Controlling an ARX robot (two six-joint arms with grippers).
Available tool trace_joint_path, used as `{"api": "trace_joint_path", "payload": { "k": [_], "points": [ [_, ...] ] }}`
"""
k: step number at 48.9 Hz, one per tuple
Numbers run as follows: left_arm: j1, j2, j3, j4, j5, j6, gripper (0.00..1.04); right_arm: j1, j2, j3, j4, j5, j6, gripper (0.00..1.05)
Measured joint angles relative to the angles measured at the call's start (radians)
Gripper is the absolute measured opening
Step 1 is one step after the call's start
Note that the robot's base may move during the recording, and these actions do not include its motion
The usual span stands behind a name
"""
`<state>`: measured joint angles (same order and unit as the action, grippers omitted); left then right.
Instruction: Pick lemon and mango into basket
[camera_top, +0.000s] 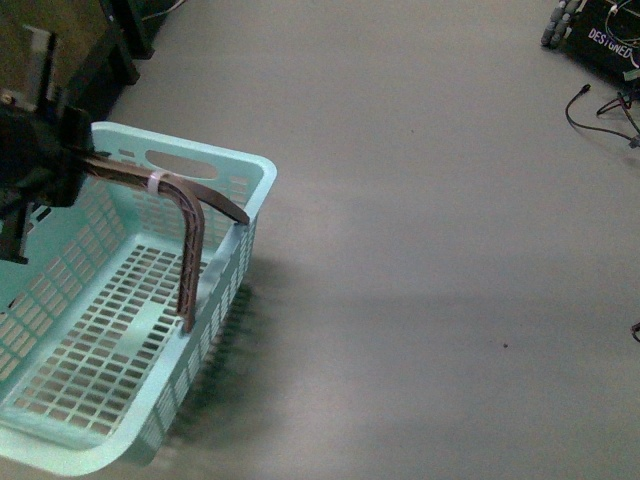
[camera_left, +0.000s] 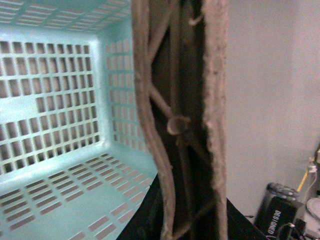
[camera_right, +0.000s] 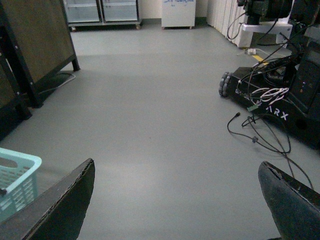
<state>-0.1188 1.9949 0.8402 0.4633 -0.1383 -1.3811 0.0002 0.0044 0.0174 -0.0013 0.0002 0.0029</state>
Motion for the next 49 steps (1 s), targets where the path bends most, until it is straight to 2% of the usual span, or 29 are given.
{"api": "trace_joint_path", "payload": {
  "k": [11,29,37,49],
  "points": [
    [0.008,-0.367,-0.106,-0.15,0.021,-0.076,0.06,0.0,0.0,0.0,0.0,0.0,0.0,0.96],
    [0.015,-0.882,-0.084,-0.456,0.049,-0.163,0.06,0.0,0.0,0.0,0.0,0.0,0.0,0.96],
    [0.014,-0.999,-0.063,-0.54,0.052,-0.171,0.06,0.0,0.0,0.0,0.0,0.0,0.0,0.96],
    [0.012,-1.024,-0.052,-0.545,0.053,-0.176,0.06,0.0,0.0,0.0,0.0,0.0,0.0,0.96]
  ]
}}
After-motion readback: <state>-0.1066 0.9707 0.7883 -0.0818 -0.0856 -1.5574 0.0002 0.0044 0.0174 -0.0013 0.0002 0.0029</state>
